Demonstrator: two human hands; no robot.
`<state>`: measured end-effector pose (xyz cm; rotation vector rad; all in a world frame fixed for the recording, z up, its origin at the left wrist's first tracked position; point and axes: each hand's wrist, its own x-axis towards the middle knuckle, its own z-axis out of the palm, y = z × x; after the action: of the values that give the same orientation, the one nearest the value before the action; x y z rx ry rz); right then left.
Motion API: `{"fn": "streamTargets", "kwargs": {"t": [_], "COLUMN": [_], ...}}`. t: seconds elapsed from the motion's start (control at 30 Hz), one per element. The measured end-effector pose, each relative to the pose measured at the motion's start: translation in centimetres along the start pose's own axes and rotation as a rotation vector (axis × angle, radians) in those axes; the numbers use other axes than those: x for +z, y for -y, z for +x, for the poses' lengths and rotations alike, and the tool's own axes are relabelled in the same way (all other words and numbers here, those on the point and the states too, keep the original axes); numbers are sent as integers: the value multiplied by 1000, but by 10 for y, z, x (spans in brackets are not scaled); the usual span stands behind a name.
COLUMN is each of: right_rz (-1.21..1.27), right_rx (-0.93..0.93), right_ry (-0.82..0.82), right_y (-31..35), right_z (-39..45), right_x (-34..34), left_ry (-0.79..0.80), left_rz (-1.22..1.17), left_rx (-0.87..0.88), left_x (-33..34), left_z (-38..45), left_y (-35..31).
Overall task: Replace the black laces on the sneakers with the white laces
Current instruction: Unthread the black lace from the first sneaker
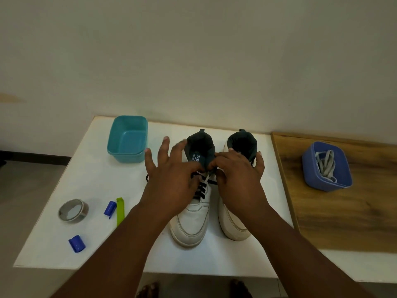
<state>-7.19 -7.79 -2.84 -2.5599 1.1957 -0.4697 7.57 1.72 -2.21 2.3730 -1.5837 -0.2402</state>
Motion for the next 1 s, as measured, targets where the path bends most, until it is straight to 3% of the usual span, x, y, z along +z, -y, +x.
{"fn": "streamTargets", "kwargs": {"t": [0.1,0.27,0.33,0.4,0.53,0.6,0.8,1.0], "right_rz": [-9,12,5,10,14,21,23,23], "right_rx": [-1,4,6,7,9,8,8,3], "right_ry": [8,9,14,15,15,9,12,17], "right_y": [1,2,2,2,1,0,3,2], "right_z": [0,-1,-1,-1,0,0,0,3], "right_x": [0,-3,-3,-2,-1,-2,-1,1], "left_ry": [-18,-455,-510,-442,-62,32,-48,-28], "left_rz": [-25,-326,-409,-396,-141,-61,-85,-133], "left_rx": [-62,-178,-212,-221,-104,-44,-126,-224], "left_x": [-1,-15,-17,-14,-4,1,-5,-7], "left_z": [1,4,3,3,3,1,0,0], "left_y": [1,10,11,9,2,1,-3,1]}}
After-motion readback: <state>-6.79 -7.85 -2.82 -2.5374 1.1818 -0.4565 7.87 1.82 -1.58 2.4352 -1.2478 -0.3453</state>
